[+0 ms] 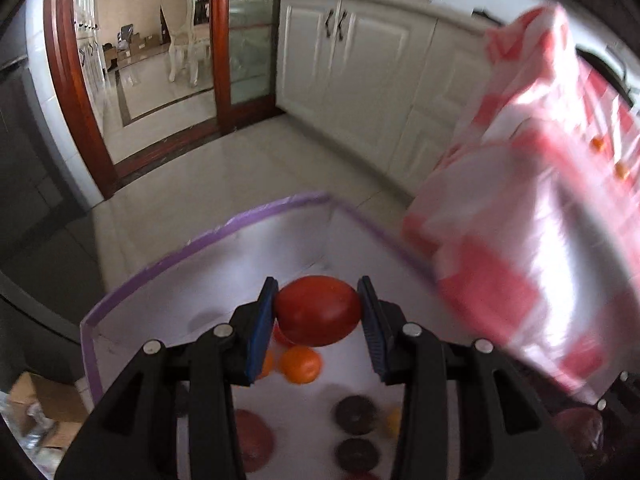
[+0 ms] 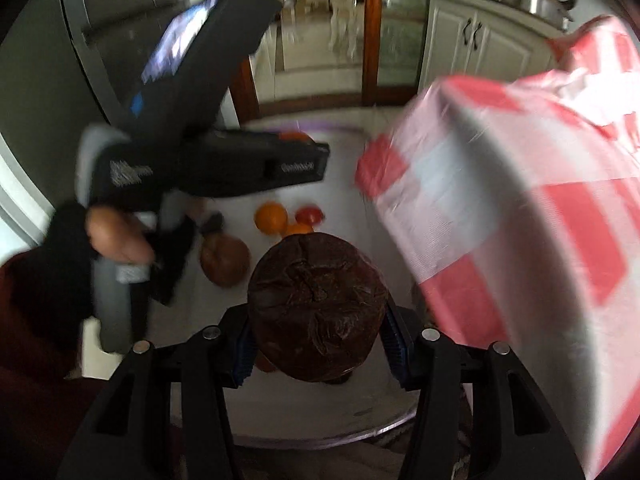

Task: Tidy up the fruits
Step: 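Carry the apple and tomato in both grippers over the white box, then open the right gripper to drop the apple while the left drops the tomato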

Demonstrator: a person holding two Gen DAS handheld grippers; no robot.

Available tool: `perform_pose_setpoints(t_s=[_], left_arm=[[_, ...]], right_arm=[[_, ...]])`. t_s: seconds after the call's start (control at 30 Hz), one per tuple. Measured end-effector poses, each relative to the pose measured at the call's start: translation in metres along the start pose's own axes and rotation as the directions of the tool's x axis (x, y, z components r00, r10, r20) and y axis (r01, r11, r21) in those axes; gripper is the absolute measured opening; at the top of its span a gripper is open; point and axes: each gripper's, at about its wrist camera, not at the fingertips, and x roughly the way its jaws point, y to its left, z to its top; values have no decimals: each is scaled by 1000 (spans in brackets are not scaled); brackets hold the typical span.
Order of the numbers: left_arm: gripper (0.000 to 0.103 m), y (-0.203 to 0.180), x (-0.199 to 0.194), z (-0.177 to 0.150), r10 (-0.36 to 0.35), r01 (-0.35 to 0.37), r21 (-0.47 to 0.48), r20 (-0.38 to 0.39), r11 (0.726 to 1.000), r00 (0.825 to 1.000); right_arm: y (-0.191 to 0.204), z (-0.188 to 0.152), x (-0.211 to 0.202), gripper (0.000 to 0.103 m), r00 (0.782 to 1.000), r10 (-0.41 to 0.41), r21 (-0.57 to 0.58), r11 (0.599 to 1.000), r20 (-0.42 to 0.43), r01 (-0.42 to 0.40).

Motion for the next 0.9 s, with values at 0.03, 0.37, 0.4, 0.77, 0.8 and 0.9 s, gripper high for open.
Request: perform_pose_setpoints(t_s=[0.03,0.37,0.4,0.77,0.8,0.9], left_arm=[[41,1,6,-1,9,-9,7,-22,1000,1000],[41,19,58,-23,61,-60,13,-188,998,980],[41,20,60,-24,63,-62,12,-192,998,979],[42,8,72,-34,80,-67,65,-220,996,972],[42,7,72,-34,81,-68,68,-222,995,972],[42,6,75,-32,84,-71,64,-228,995,970]], right_arm=[[0,1,8,52,1000,-5,-4,1000,-24,5],[17,1,81,51,963,-159,-204,972,-219,114],[18,0,84,51,960,-164,-215,970,-227,115],[19,-6,98,51,943,-179,-217,969,-279,120],[19,-7,98,51,942,-177,-216,969,-284,117],[20,-4,97,55,946,-191,-225,965,-262,133]])
